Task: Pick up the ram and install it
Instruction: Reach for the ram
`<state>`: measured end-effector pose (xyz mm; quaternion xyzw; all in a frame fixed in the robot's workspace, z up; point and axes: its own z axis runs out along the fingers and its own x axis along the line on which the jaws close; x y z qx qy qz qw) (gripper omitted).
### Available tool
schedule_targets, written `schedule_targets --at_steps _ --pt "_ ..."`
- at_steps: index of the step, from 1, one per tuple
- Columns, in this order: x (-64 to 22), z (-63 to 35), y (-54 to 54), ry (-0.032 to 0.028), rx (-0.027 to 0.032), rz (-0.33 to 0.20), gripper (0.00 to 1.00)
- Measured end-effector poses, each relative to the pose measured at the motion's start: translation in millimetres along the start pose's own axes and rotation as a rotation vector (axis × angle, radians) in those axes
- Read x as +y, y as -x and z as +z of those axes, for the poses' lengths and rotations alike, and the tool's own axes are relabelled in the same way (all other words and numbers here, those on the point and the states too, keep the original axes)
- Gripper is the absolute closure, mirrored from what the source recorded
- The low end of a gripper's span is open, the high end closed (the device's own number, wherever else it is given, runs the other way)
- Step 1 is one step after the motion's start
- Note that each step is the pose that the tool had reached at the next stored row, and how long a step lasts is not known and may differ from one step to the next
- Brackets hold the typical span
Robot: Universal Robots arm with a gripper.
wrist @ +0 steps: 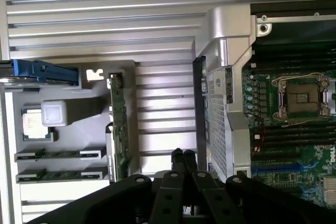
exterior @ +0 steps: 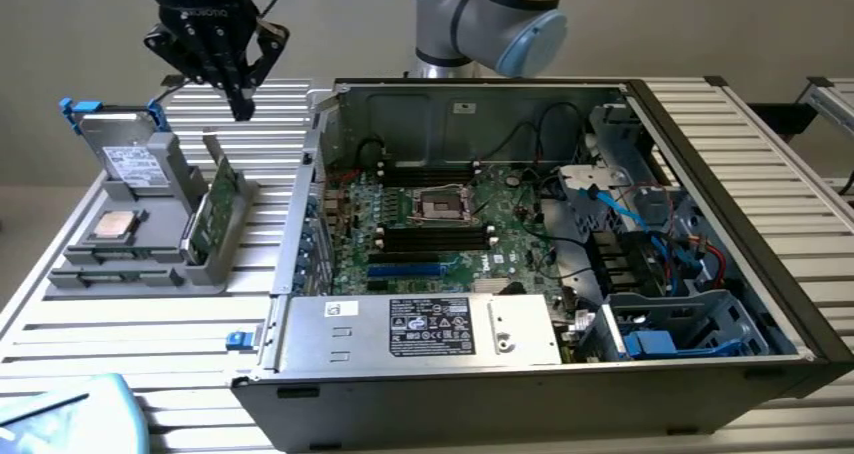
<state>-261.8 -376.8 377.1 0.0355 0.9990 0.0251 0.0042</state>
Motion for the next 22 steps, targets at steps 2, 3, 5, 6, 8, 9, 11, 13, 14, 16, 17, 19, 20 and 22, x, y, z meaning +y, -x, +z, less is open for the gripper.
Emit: schedule_targets --at_steps 2,3,5,6,8,9,11,13,14,16,17,19,20,22 --pt "0.3 1.5 -9.3 0.0 0.0 0.0 0.89" --pt "0.4 2.2 -13.8 0.0 0.0 0.0 0.89" --pt "0.5 3.2 -23.0 0.0 0.0003 0.0 0.89" --pt "0.6 3.6 -27.8 -0.0001 0.001 0.0 0.89" --pt "0.7 4.2 -36.8 -0.0002 0.0026 0.0 0.89" --pt "0.8 4.5 -41.5 -0.0003 0.0035 0.0 0.89" --pt "0.7 5.2 -50.7 -0.0004 0.0053 0.0 0.89" --pt "0.4 6.4 -59.4 -0.0005 0.0067 0.0 0.89" --pt "0.2 7.2 -64.3 -0.0006 0.0074 0.0 0.89" --pt "-0.2 9.0 -73.2 -0.0006 0.008 0.0 0.89" --pt "-0.5 10.0 -77.8 -0.0006 0.0082 0.0 0.89" --pt "-1.2 11.9 -86.9 -0.0007 0.0084 0.0 0.89" --pt "-1.5 12.7 -91.4 -0.0007 0.0084 0.0 0.89" --pt "-2.3 14.3 -100.5 -0.0007 0.0084 0.0 0.89"
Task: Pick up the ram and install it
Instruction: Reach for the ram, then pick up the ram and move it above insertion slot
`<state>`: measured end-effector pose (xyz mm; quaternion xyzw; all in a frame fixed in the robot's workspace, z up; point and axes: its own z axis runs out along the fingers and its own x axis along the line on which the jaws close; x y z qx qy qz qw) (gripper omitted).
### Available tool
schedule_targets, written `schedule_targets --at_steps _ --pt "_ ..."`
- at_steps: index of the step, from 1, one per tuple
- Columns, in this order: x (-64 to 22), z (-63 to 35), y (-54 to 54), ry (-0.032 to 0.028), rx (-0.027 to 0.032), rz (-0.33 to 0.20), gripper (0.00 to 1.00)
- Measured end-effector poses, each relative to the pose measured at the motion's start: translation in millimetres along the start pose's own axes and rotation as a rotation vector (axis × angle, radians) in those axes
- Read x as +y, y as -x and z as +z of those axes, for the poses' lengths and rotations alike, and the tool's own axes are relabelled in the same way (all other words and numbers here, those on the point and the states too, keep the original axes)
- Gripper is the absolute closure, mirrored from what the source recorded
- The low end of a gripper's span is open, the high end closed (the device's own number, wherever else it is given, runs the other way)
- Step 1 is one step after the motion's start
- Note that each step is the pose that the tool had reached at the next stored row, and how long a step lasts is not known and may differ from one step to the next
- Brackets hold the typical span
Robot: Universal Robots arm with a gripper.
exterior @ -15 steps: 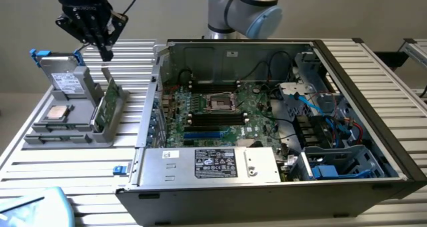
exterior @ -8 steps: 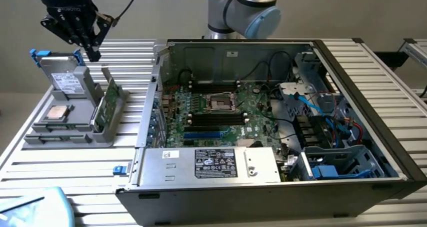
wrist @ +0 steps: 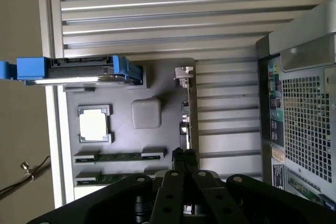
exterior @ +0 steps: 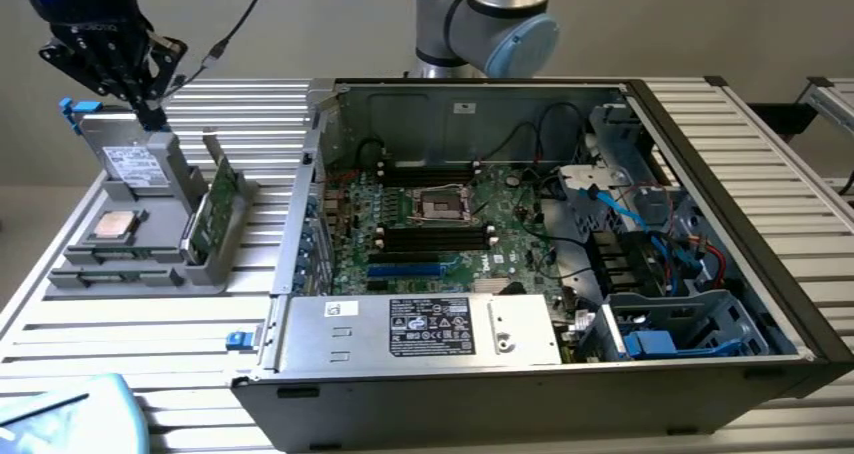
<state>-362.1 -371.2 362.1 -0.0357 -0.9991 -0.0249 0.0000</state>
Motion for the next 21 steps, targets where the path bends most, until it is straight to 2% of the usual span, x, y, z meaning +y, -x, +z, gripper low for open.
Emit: schedule_targets --at_steps 6,11,13,21 --pt "-2.2 2.8 -27.1 0.0012 0.0001 0.0 0.89" --pt "-5.4 3.0 -49.0 0.0059 0.0004 0.0 0.89" --pt "-6.1 3.0 -51.6 0.0078 0.0005 0.0 0.89" --pt "-6.1 3.0 -51.9 0.008 0.0005 0.0 0.89"
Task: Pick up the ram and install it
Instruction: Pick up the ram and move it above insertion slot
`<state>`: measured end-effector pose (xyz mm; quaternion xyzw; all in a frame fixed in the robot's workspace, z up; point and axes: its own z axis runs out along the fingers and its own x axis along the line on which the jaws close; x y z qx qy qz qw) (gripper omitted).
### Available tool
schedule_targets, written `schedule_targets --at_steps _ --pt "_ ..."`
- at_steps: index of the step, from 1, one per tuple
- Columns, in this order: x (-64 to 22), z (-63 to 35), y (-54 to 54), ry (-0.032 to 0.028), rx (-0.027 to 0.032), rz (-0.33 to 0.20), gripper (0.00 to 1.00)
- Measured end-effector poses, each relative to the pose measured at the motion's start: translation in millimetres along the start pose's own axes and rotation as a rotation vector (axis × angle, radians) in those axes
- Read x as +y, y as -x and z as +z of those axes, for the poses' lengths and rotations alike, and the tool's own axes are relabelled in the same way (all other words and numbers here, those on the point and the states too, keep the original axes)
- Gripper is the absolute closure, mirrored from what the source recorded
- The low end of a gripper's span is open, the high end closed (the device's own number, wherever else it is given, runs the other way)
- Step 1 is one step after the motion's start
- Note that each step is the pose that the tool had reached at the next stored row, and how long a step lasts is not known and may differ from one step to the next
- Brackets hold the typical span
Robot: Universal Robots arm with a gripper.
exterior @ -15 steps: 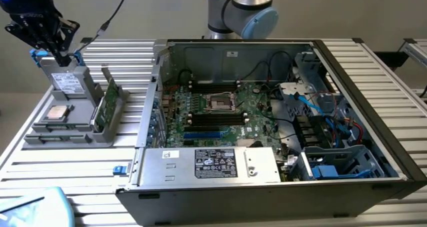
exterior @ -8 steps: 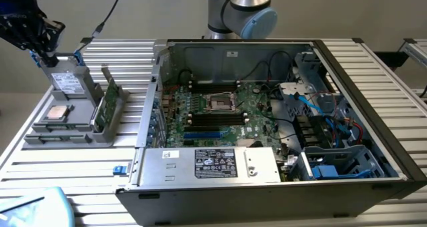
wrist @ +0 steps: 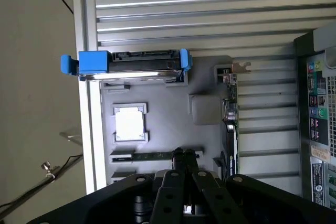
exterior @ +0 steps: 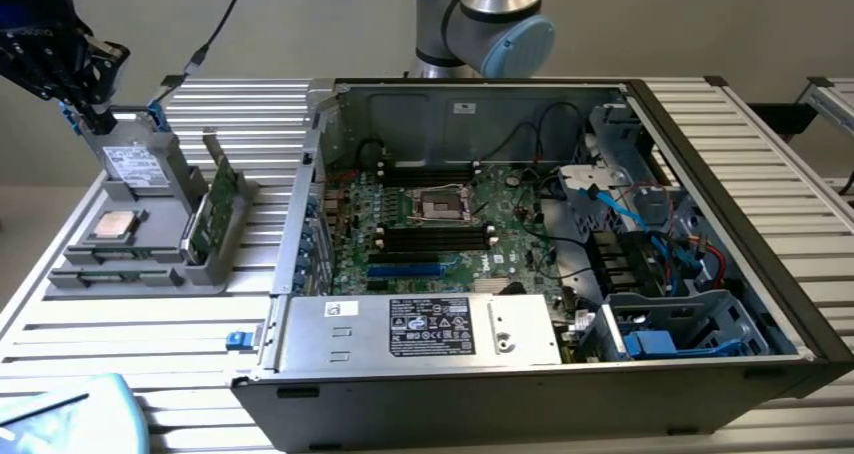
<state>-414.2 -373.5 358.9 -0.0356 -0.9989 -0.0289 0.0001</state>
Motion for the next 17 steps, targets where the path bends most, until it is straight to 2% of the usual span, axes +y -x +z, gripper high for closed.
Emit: schedule_targets --at_steps 8,13,17 --pt "-0.1 0.0 -0.2 0.0 0.0001 0.0 0.89" --pt "-3.3 0.9 -12.7 0.0 0.0 0.0 0.89" --pt "-4.5 0.9 -15.3 0.0002 0.0001 0.0 0.89"
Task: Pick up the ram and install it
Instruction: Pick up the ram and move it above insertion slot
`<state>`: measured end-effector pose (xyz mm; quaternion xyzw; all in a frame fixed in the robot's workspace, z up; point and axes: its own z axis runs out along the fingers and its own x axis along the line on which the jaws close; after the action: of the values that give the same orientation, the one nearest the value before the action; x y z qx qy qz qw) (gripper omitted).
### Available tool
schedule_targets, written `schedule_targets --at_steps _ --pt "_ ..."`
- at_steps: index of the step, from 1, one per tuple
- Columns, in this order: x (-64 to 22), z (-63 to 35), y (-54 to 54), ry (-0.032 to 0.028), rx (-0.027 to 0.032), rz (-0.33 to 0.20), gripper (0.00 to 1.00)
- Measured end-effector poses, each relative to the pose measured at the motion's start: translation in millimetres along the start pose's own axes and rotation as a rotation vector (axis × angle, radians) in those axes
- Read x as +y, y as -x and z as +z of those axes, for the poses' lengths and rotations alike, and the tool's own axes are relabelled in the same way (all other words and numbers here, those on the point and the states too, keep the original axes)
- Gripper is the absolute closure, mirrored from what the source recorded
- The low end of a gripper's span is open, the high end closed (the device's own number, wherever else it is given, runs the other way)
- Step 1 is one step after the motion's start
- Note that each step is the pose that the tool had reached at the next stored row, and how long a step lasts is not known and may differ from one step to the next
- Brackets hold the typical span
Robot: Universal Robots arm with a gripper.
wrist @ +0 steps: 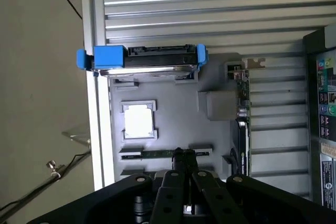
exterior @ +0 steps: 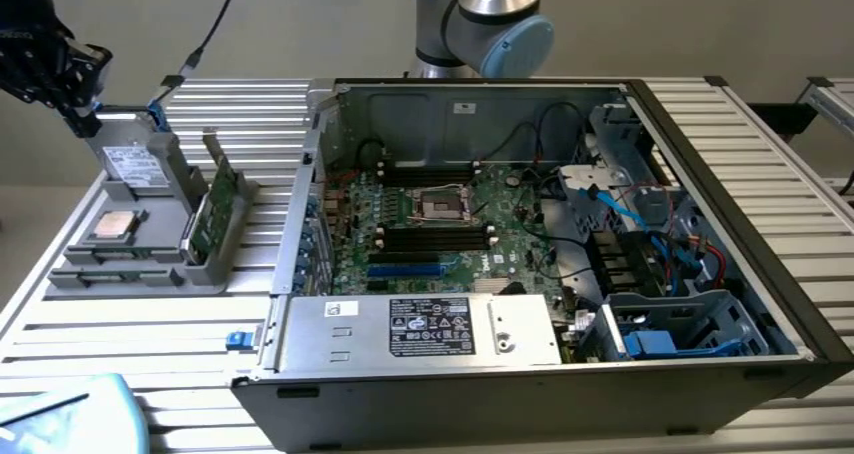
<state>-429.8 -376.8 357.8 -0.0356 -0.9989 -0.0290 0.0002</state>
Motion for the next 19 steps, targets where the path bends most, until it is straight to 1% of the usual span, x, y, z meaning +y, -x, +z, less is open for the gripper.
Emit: schedule_targets --at_steps 2,4,19 --pt "-0.2 0.0 -2.0 0.0002 0.0008 -0.012 0.89" --pt "-0.4 0.0 -3.3 0.0002 0.0021 -0.036 0.89" --pt "-0.4 0.0 -4.5 -0.0005 0.0177 -0.304 0.89"
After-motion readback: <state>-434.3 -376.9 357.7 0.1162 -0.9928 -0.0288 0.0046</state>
